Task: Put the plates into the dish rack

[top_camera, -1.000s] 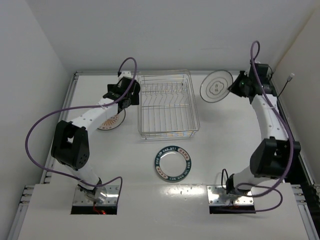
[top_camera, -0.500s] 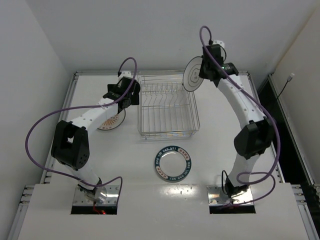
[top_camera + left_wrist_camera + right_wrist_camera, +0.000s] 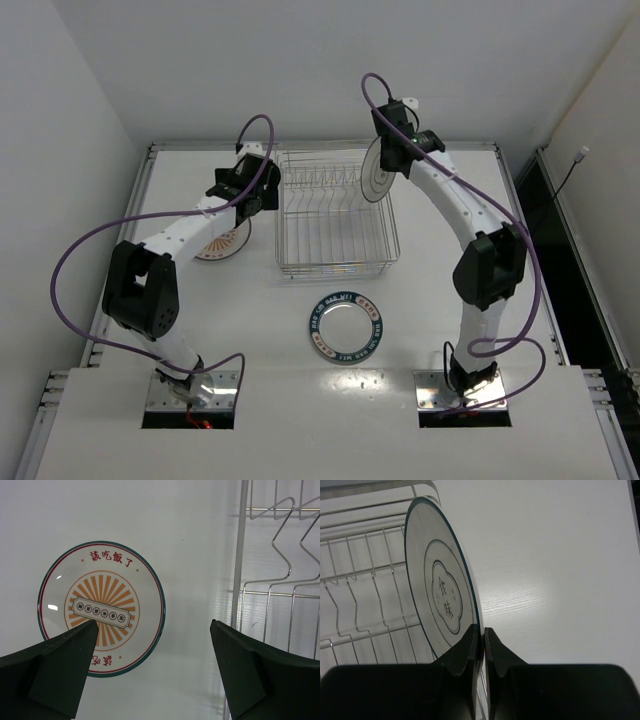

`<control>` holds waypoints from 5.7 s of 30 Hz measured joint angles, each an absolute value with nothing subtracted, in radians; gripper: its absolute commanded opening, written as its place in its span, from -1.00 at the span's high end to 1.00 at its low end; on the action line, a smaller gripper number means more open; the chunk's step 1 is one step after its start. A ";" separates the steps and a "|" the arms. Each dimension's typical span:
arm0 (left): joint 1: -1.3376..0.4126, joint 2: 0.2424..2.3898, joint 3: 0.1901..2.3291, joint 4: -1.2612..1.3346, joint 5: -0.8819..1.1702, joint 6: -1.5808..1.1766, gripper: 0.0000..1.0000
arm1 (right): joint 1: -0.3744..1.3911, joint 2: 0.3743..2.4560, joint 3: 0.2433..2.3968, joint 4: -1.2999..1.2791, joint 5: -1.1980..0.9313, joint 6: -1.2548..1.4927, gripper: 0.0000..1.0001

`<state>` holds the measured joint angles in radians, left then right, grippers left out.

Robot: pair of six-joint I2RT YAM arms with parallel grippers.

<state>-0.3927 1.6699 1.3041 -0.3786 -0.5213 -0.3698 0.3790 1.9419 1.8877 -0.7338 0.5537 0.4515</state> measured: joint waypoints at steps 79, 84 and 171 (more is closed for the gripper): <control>-0.393 1.670 1.304 -0.378 -0.463 -0.348 -1.00 | 0.433 1.384 0.577 -0.422 -0.373 0.791 0.37; -0.393 1.670 1.304 -0.378 -0.461 -0.348 -1.00 | 0.433 1.419 0.596 -0.402 -0.381 0.761 0.52; -0.918 1.228 0.334 0.539 0.390 -1.152 1.00 | 0.434 0.767 0.758 -0.516 -0.426 0.628 -0.47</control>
